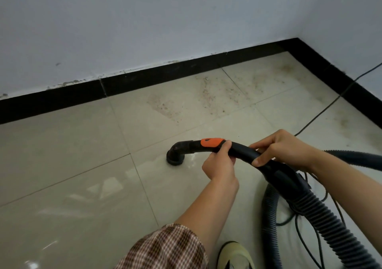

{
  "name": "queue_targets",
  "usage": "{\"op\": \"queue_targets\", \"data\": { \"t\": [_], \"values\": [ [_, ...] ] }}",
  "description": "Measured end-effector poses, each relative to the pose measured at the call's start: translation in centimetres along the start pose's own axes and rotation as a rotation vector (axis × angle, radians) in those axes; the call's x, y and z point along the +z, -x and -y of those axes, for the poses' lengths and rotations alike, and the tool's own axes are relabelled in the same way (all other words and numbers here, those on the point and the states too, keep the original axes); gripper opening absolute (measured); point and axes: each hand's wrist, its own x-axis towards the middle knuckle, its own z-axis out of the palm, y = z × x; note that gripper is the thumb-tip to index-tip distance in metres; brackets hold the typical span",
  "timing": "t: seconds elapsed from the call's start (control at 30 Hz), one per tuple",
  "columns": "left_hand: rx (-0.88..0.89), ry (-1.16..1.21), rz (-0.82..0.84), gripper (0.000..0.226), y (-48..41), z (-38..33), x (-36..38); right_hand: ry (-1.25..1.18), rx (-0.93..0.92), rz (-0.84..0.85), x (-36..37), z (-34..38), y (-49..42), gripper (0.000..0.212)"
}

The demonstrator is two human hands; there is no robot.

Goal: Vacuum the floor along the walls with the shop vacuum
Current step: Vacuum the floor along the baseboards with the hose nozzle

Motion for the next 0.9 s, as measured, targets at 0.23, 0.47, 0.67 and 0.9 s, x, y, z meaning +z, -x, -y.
{"op": "queue_targets", "data": {
  "t": [0.23,0.47,0.67,0.9],
  "values": [
    [-0.018,-0.036,0.112,0.012,-0.6,0.5,0.7,-0.034,0.024,-0.074,-0.5,-0.6,0.5,0.036],
    [-0.030,-0.103,0.176,0.013,-1.8,-0.4,1.8,-0.057,-0.006,-0.105,-0.7,-0.2,0.0,0.031],
    [-0.025,-0.134,0.208,0.013,-3.2,-1.6,2.9,-0.092,-0.026,-0.133,-0.7,0.0,-1.5,0.033],
    [0.005,-0.155,0.225,0.013,-4.8,-2.3,4.3,-0.121,-0.026,-0.145,-1.0,0.8,-3.1,0.036]
  ]
}}
